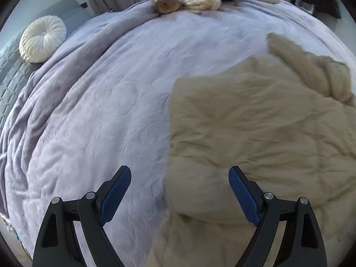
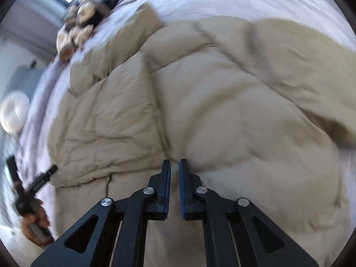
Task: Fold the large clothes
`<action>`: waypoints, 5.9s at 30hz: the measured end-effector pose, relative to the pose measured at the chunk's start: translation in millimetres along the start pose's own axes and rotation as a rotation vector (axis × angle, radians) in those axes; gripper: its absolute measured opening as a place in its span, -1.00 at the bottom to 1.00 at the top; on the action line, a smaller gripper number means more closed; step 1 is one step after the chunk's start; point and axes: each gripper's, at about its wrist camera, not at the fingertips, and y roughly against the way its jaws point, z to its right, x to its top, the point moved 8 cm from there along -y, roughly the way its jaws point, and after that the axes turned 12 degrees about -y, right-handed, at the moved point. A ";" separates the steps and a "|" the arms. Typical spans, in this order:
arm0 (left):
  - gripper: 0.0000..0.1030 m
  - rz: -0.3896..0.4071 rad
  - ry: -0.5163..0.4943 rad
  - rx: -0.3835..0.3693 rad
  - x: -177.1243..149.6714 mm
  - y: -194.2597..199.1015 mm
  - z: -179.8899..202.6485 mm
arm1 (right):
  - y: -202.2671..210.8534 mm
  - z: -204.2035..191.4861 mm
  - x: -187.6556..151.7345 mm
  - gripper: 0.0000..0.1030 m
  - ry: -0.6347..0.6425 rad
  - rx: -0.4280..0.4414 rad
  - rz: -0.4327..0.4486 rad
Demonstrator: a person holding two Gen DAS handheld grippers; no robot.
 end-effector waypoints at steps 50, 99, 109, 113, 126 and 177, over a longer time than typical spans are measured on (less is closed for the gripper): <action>1.00 0.002 -0.194 -0.397 31.0 89.8 312.6 | 161.5 298.8 187.2 0.13 -0.794 0.334 0.387; 1.00 0.058 0.189 -0.263 17.2 37.7 83.9 | 24.6 -31.6 71.9 0.08 -0.173 0.214 0.061; 1.00 0.097 0.351 -0.385 13.1 43.3 41.3 | 11.9 -152.4 44.9 -0.75 0.229 0.274 0.056; 1.00 0.121 0.390 -0.422 14.3 48.2 28.2 | -20.6 -186.9 0.4 -0.04 0.397 0.170 -0.027; 1.00 0.018 0.302 -0.769 36.9 27.5 113.2 | 20.5 -26.7 8.9 0.39 0.112 0.062 -0.095; -0.68 -0.025 0.078 -0.435 66.2 -17.8 142.6 | 49.8 95.7 144.8 0.02 -0.265 0.167 0.041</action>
